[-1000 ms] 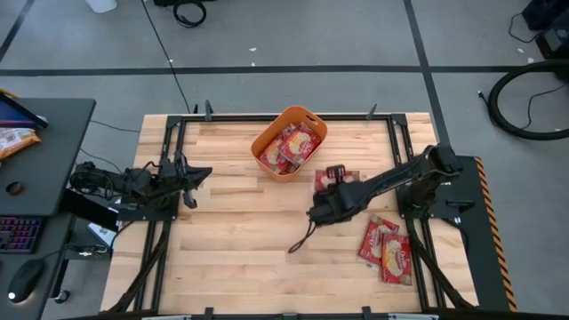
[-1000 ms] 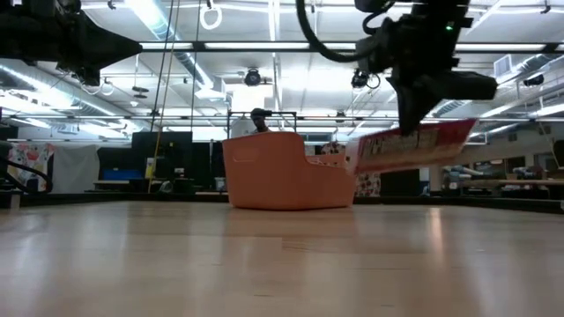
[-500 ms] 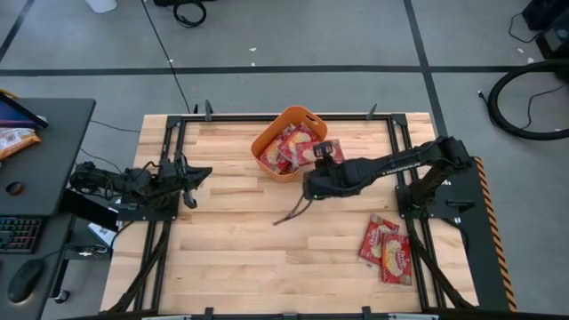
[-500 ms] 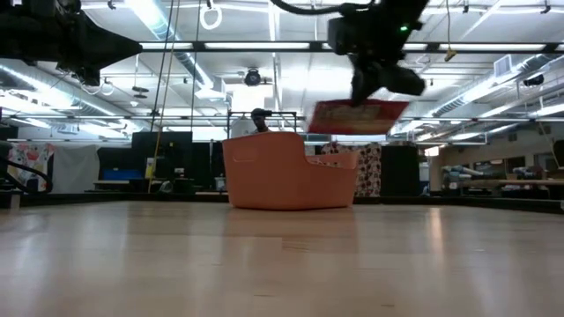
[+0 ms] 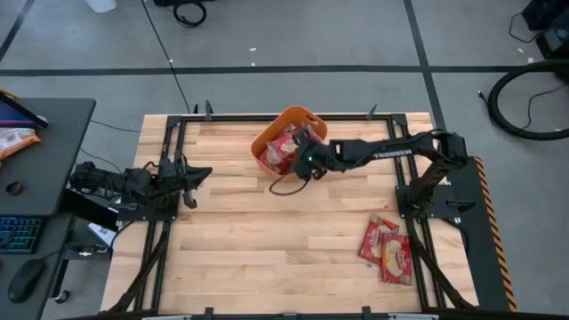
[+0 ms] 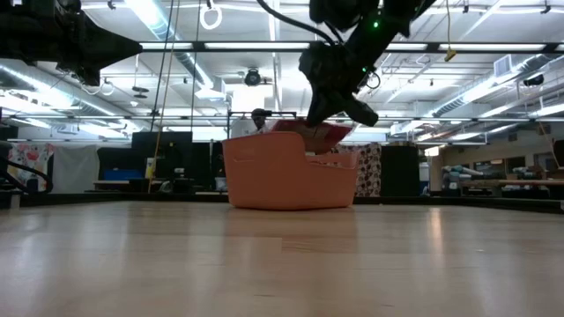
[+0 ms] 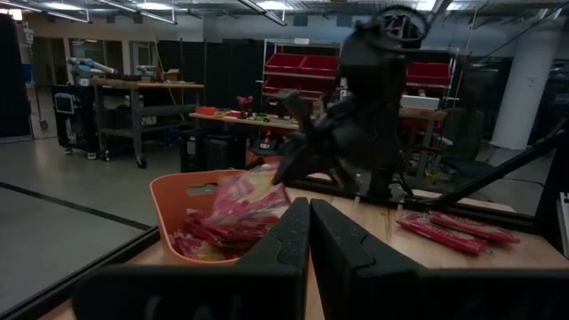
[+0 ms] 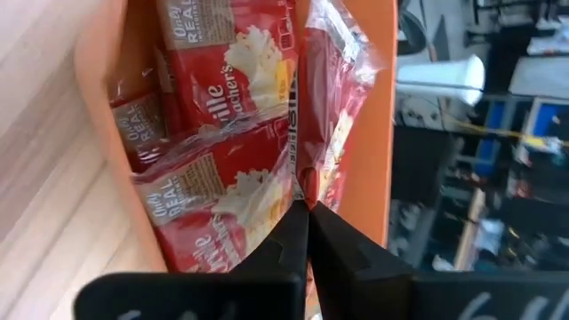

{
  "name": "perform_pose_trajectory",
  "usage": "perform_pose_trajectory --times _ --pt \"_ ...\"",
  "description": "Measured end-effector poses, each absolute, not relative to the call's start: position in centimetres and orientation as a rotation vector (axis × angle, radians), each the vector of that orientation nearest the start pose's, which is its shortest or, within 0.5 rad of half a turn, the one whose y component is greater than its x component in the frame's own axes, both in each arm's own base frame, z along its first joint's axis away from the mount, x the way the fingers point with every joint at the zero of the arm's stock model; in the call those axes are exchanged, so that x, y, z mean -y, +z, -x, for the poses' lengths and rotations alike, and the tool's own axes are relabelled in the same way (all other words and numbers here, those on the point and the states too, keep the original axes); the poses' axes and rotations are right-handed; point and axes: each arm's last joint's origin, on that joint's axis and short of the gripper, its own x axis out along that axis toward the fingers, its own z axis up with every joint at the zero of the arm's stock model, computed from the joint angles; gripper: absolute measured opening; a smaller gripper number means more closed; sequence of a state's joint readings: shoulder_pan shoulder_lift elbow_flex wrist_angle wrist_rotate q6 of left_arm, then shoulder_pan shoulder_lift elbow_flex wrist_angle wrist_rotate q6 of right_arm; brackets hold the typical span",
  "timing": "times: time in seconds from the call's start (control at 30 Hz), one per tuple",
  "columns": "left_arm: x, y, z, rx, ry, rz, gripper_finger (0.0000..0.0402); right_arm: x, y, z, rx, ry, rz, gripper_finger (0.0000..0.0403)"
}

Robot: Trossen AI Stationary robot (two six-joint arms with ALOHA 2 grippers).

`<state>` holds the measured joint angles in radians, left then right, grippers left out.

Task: Sort popcorn bags into baskets
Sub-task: Put the top red popcorn bag into the orange bin

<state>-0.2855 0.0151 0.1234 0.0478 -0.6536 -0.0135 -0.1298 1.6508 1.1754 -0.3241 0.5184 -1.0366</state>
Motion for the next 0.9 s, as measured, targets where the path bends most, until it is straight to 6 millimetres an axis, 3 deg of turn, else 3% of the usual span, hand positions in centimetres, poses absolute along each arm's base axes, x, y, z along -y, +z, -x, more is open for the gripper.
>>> perform_pose_trajectory --times 0.2,0.37,0.63,0.9 --pt "0.6 20.8 -8.4 0.142 0.366 0.084 0.0016 9.8 23.5 -33.8 -1.032 -0.102 0.973 0.0035" --pt "0.6 20.8 -8.4 0.142 0.366 0.084 0.0016 10.9 23.4 -33.3 -1.062 -0.189 0.895 0.0068" --pt "0.6 20.8 -8.4 0.143 0.366 0.085 0.0016 9.0 23.0 -32.8 -1.183 -0.296 0.868 0.01" --pt "0.6 20.8 -8.4 0.149 0.364 0.117 0.0016 4.0 23.8 -31.8 -1.179 -0.28 0.68 0.01"
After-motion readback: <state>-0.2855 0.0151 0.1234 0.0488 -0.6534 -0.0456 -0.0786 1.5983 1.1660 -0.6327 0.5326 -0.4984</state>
